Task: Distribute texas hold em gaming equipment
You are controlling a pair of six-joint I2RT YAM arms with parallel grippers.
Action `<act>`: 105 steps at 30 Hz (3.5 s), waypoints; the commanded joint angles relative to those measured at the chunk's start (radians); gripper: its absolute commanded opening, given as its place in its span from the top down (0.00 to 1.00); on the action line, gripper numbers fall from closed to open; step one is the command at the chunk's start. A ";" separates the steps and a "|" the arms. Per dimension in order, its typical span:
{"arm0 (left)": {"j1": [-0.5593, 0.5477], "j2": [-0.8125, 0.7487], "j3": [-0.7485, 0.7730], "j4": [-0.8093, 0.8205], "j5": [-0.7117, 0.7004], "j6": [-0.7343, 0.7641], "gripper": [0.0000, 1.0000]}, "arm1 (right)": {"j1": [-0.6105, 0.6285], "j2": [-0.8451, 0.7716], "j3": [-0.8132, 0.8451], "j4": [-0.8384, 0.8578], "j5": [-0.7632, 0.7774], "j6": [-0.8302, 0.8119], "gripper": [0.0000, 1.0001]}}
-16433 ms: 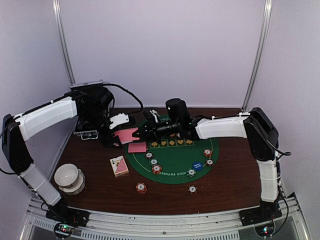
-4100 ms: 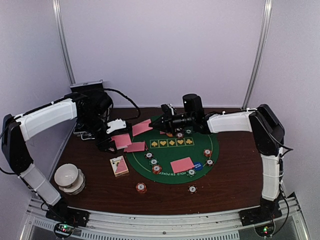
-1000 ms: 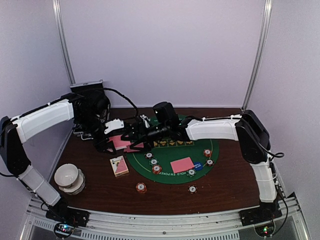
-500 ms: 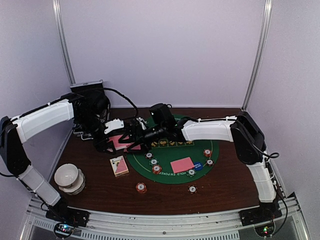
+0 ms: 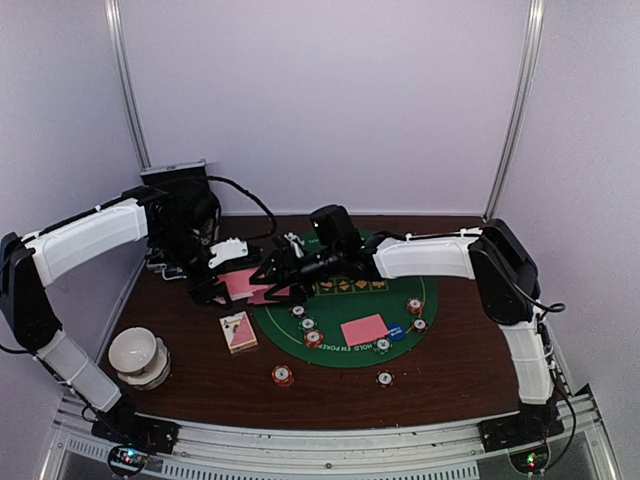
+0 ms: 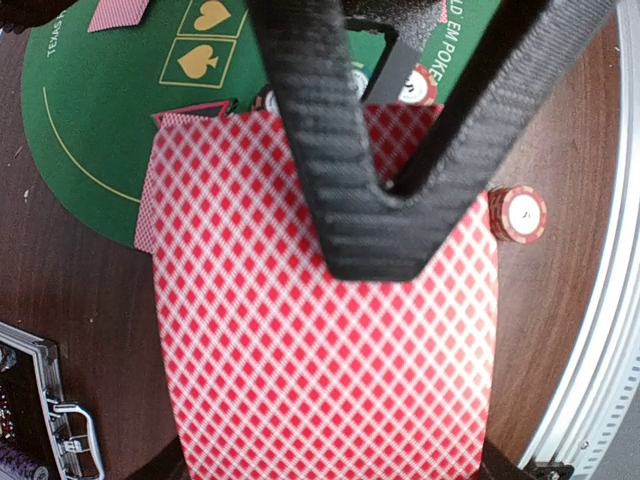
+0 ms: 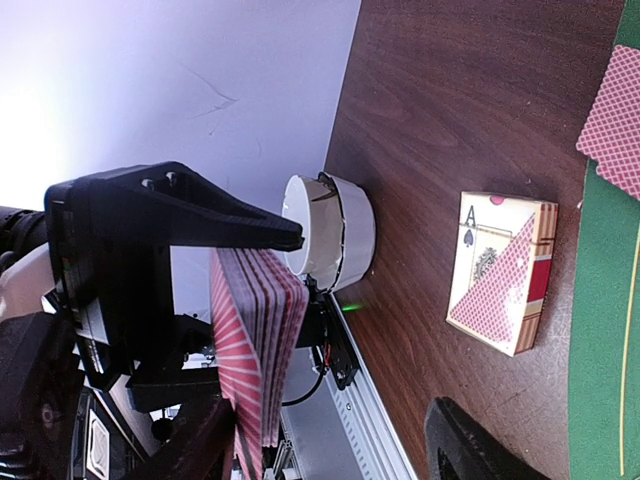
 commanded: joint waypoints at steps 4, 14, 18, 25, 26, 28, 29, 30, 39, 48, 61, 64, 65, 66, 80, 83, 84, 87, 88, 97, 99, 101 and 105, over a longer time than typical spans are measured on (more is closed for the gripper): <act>0.000 -0.031 0.007 0.018 0.018 0.004 1.00 | -0.007 -0.063 -0.008 -0.010 -0.002 -0.013 0.34; 0.000 -0.028 -0.006 0.034 -0.006 0.007 1.00 | -0.008 -0.090 -0.034 0.125 -0.024 0.104 0.60; 0.000 -0.029 -0.011 0.037 -0.012 0.009 1.00 | -0.009 -0.103 -0.050 0.150 -0.027 0.126 0.70; 0.000 -0.032 -0.015 0.043 -0.019 0.008 1.00 | -0.010 -0.108 -0.062 0.147 -0.031 0.129 0.90; 0.000 -0.031 -0.016 0.043 -0.019 0.009 1.00 | -0.010 -0.107 -0.064 0.146 -0.033 0.129 0.92; 0.000 -0.034 -0.016 0.042 -0.021 0.009 1.00 | -0.012 -0.109 -0.067 0.145 -0.035 0.128 0.96; 0.000 -0.034 -0.016 0.043 -0.022 0.009 1.00 | -0.013 -0.110 -0.071 0.144 -0.036 0.126 0.98; 0.000 -0.035 -0.017 0.042 -0.023 0.009 1.00 | -0.016 -0.114 -0.075 0.143 -0.036 0.125 0.99; 0.000 -0.033 -0.017 0.042 -0.024 0.009 1.00 | -0.067 -0.201 -0.171 0.155 -0.034 0.113 1.00; 0.000 -0.036 -0.019 0.041 -0.028 0.010 1.00 | -0.173 -0.367 -0.396 0.057 -0.038 0.016 1.00; 0.000 -0.036 -0.014 0.040 -0.013 0.009 1.00 | -0.315 -0.478 -0.606 -0.427 0.067 -0.387 1.00; 0.000 -0.036 -0.014 0.041 -0.011 0.009 1.00 | -0.329 -0.467 -0.616 -0.447 0.096 -0.415 1.00; 0.000 -0.037 -0.013 0.041 -0.011 0.009 1.00 | -0.331 -0.461 -0.616 -0.457 0.108 -0.425 1.00; 0.000 -0.037 -0.013 0.041 -0.009 0.008 1.00 | -0.332 -0.453 -0.610 -0.474 0.125 -0.440 1.00; 0.000 -0.036 -0.008 0.035 -0.001 0.006 1.00 | -0.333 -0.388 -0.545 -0.586 0.270 -0.539 0.97; 0.000 -0.039 -0.010 0.034 0.000 0.005 1.00 | -0.334 -0.387 -0.531 -0.608 0.293 -0.552 0.94; 0.000 -0.040 -0.011 0.034 0.000 0.006 1.00 | -0.334 -0.387 -0.526 -0.619 0.303 -0.557 0.93; 0.000 -0.043 -0.012 0.033 0.003 0.004 1.00 | -0.334 -0.395 -0.510 -0.652 0.339 -0.572 0.85; 0.000 -0.043 -0.013 0.032 0.005 0.004 1.00 | -0.334 -0.399 -0.506 -0.664 0.350 -0.577 0.82; 0.000 -0.046 -0.010 0.025 0.007 0.006 1.00 | -0.334 -0.465 -0.445 -0.771 0.440 -0.604 0.53; 0.000 -0.045 -0.011 0.026 0.006 0.007 1.00 | -0.332 -0.499 -0.438 -0.769 0.449 -0.590 0.45; 0.000 -0.047 -0.010 0.026 0.007 0.007 1.00 | -0.322 -0.534 -0.436 -0.740 0.443 -0.563 0.38; 0.000 -0.046 -0.003 0.026 0.016 0.006 1.00 | -0.258 -0.567 -0.414 -0.631 0.374 -0.462 0.30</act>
